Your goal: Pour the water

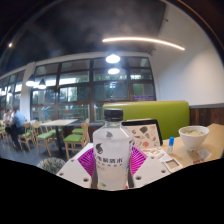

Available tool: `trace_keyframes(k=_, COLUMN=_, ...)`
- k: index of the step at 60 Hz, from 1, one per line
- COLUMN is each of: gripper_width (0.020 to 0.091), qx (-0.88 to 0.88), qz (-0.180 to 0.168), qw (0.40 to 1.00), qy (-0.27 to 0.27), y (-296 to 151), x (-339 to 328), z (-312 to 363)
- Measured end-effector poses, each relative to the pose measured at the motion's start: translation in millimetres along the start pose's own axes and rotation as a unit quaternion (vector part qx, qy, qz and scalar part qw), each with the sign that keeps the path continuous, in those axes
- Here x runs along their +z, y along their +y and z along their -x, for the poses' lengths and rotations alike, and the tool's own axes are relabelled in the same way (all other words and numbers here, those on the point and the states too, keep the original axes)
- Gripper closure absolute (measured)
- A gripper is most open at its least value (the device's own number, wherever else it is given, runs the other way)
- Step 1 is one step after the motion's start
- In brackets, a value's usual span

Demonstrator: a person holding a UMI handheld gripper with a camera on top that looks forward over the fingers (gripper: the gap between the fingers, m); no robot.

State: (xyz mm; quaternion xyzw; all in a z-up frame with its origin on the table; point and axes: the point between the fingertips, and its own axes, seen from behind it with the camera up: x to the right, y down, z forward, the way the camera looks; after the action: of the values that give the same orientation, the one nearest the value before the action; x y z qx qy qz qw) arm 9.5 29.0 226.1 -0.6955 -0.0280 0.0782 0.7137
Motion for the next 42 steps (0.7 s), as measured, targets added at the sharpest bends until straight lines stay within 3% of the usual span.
trace_keyframes(k=7, gripper_width=0.0670, qx=-0.027, qz=0.041, qw=0.999, qy=-0.010, y=23.6, x=-14.7, z=6.5)
trace_keyframes(k=17, gripper_width=0.0659, qx=-0.030, qz=0.033, qw=0.999, qy=-0.008, y=10.4, x=-28.8, z=3.6)
trace_keyframes(k=26, gripper_width=0.0502, qx=-0.042, qz=0.039, qw=0.998, qy=-0.018, y=8.5, x=-39.5, z=5.7)
trace_keyframes(k=27, gripper_width=0.0421, qx=-0.045, qz=0.045, qw=0.998, qy=-0.017, y=9.6, x=-36.9, z=5.0)
trace_keyframes(k=32, gripper_width=0.0261, qx=-0.039, qz=0.076, qw=0.996, qy=-0.018, y=8.0, x=-63.1, z=1.4)
trace_keyframes(k=42, gripper_width=0.0269, qx=-0.059, qz=0.065, qw=0.996, qy=-0.022, y=-36.3, x=-146.0, z=0.0)
